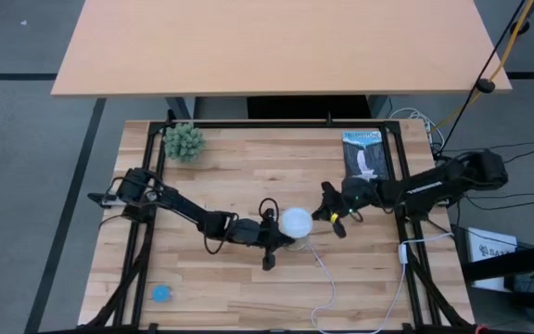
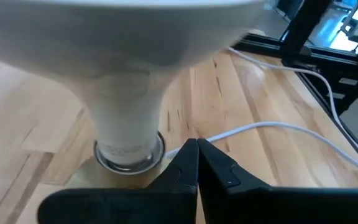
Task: Screw lightbulb
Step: Insert the lightbulb into the lamp
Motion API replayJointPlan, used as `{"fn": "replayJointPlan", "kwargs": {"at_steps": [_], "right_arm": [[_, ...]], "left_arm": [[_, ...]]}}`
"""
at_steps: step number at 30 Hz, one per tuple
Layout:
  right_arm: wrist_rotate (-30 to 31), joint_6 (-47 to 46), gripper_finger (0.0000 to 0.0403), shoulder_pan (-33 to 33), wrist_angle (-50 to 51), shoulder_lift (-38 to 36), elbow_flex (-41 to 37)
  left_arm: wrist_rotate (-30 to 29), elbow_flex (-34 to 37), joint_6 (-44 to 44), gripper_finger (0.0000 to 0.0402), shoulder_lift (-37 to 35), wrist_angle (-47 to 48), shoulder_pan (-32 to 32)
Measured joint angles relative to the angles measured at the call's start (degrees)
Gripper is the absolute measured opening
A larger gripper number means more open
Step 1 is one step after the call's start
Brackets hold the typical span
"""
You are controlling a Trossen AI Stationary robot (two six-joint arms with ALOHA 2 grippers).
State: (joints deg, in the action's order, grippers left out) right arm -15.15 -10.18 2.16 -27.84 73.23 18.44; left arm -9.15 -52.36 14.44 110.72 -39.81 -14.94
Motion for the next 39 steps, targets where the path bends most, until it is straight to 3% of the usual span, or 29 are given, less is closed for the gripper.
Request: {"fn": "replayJointPlan", "kwargs": {"at_steps": [7,21,28,39], "right_arm": [[10.23,0.16,0.0000,-5.69,-12.75,4.38,0.02],[8.94,-1.15,0.0000,-7.29,-13.48,4.92,0.33],[13.31,-2.40,0.0000,-8.70,-13.63,6.01,0.35],[13.61,-2.36,0.0000,-8.62,-14.03,11.53,4.11]], "left_arm": [[0.04,0.00,-0.15,0.0000,0.00,0.37,0.20],[0.02,0.00,-1.95,0.0000,0.00,0.34,0.85],[0.02,0.00,-1.95,0.0000,0.00,0.32,0.85],[0.02,0.02,-2.01,0.0000,0.00,0.29,0.84]]}}
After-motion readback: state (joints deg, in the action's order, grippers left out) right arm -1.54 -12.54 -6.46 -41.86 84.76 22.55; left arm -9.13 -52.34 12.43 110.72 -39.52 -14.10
